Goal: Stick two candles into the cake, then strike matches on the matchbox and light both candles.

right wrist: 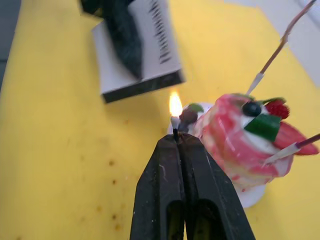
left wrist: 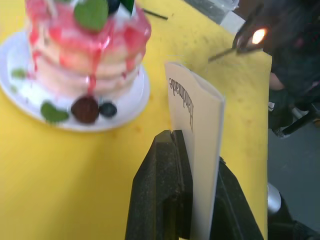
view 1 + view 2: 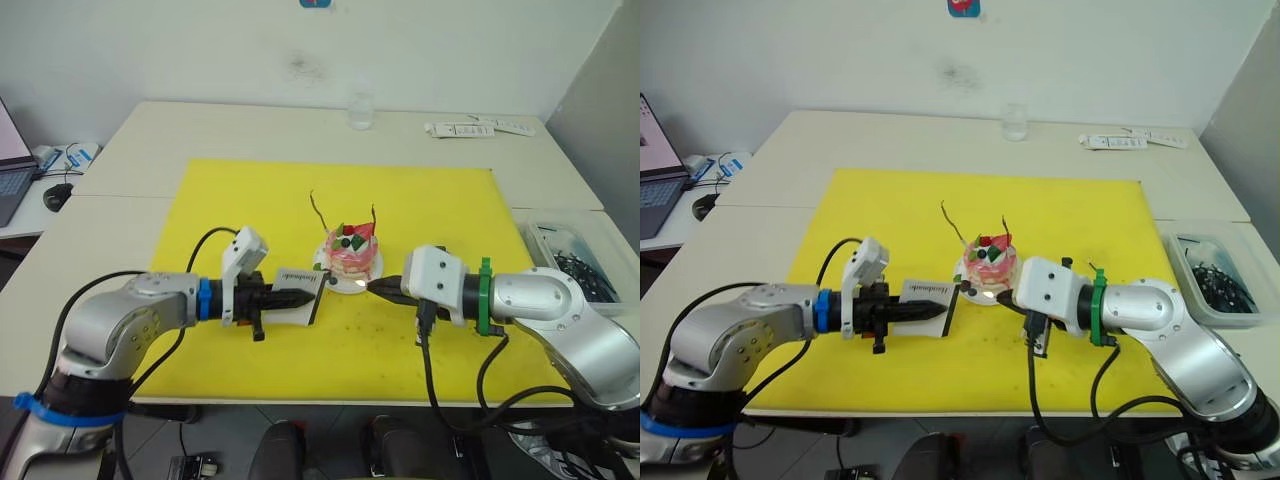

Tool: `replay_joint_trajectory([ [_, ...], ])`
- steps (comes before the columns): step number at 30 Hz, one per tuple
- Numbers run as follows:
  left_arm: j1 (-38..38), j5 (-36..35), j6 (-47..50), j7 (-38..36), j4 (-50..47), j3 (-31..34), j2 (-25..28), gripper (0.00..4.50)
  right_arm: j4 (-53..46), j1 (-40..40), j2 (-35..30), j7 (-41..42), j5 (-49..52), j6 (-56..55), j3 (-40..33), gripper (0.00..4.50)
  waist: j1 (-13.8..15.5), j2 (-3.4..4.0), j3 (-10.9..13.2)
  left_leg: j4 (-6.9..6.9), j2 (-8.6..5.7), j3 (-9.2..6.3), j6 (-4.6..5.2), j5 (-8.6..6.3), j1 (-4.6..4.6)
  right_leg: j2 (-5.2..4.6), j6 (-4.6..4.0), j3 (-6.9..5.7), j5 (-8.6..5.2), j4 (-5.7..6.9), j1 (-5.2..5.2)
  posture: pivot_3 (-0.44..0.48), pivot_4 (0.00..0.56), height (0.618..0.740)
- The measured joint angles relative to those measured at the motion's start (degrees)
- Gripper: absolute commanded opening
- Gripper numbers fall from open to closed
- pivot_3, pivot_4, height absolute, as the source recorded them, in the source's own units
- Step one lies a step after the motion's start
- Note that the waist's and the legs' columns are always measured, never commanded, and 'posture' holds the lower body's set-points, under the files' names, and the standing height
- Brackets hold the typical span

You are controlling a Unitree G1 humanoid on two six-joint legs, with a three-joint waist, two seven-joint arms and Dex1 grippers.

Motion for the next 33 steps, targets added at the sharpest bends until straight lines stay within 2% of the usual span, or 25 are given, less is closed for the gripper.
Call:
replay_joint_trajectory([
  [4, 4.16, 0.04, -0.18, 0.28, -0.26, 0.11, -0.35, 0.00, -0.01, -2.73, 4.88, -3.90, 2.38, 5.92, -1.14, 0.04, 0.30, 0.00, 0.00, 0.01, -0.04, -0.01, 0.00, 0.00, -0.02, -0.07, -0.01, -0.04, 0.00, -0.01, 0.01, 0.000, 0.150, 0.740],
  [8, 5.00, 0.07, -0.31, 0.62, -1.07, 0.38, -0.47, 0.00, 1.09, -4.96, 8.48, -6.85, 4.22, 10.12, -1.15, 0.04, 0.29, -0.01, 0.00, 0.02, -0.08, 0.07, 0.00, 0.00, -0.02, -0.11, -0.01, 0.04, 0.00, -0.05, 0.01, 0.000, 0.150, 0.740],
  [13, 5.25, 0.10, -0.10, 1.57, -1.96, 0.37, -0.69, 0.00, 6.89, -11.74, 13.55, -11.75, 3.37, 12.94, -0.31, 0.04, 0.11, 0.00, 0.00, -0.01, -0.04, 0.01, 0.00, 0.00, -0.01, -0.08, -0.05, -0.02, 0.03, -0.01, -0.02, 0.000, 0.150, 0.740],
  [24, 3.78, 0.00, 1.41, 2.64, -2.23, -0.08, -1.95, 0.00, 21.59, -20.76, 16.68, -14.81, -6.72, 3.01, 7.17, 0.04, 0.18, 0.00, 0.00, -0.01, -0.10, 0.05, 0.00, 0.00, -0.07, -0.08, -0.18, -0.01, 0.10, -0.05, -0.04, 0.000, 0.150, 0.740],
  [33, 3.49, 0.07, 1.49, 2.64, -2.22, -0.78, -2.21, 0.00, 24.87, -21.39, 17.05, -12.64, -11.46, -4.16, 9.90, 0.04, 0.17, 0.00, 0.00, -0.01, -0.08, 0.04, 0.00, 0.00, -0.06, -0.08, -0.28, -0.02, 0.15, -0.04, -0.04, 0.000, 0.150, 0.740],
])
